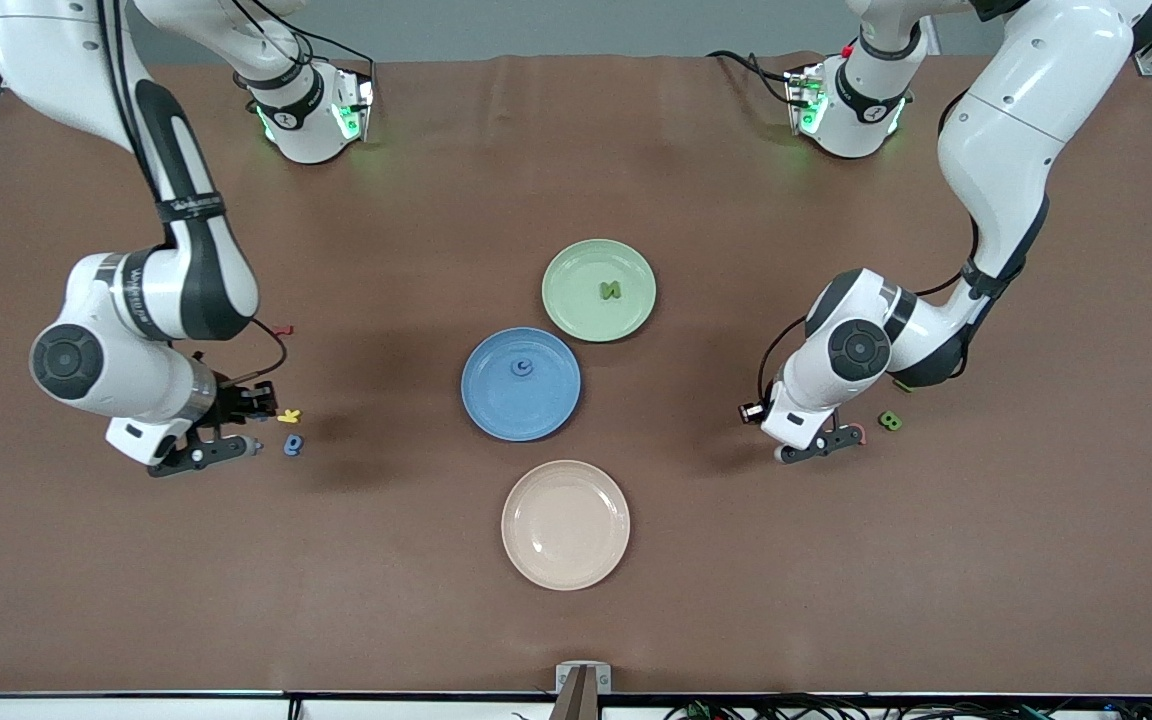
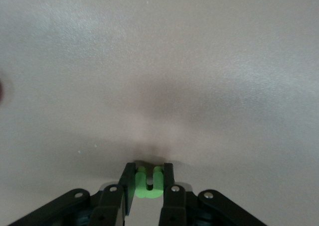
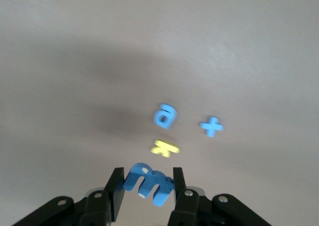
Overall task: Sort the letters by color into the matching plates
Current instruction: 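Drop the u on the green plate while the right gripper drops m on blue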
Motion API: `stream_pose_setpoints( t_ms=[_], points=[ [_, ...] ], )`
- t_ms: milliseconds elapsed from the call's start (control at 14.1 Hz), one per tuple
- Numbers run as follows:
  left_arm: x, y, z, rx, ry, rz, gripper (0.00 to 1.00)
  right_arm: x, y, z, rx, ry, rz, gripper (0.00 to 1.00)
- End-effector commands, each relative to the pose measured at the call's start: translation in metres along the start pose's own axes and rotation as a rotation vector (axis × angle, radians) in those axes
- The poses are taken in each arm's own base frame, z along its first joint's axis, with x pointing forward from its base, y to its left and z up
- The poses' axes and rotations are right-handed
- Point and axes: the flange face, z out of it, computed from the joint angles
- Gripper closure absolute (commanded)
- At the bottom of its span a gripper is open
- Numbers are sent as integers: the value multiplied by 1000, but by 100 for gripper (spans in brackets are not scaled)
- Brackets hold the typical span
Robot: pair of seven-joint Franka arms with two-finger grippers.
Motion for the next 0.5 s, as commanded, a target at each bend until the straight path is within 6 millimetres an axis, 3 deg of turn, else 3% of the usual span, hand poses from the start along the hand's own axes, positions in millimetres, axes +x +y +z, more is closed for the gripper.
stream_pose_setpoints(
  t_ms=[0,142,212,425],
  points=[
    [-12,14,-38,32,20,26,100,11,-79,-4,-22,1,75,73],
    [-28,30,-43,32,4,13,100,14,-135,-6,-15,14,163,73],
    [-38,40,-46,26,-5,-2,100,16,-174,-6,-1,19,200,73],
    [-63,68,-55,0,-13,-55,100,21,-256,11,36,15,307,73]
  ],
)
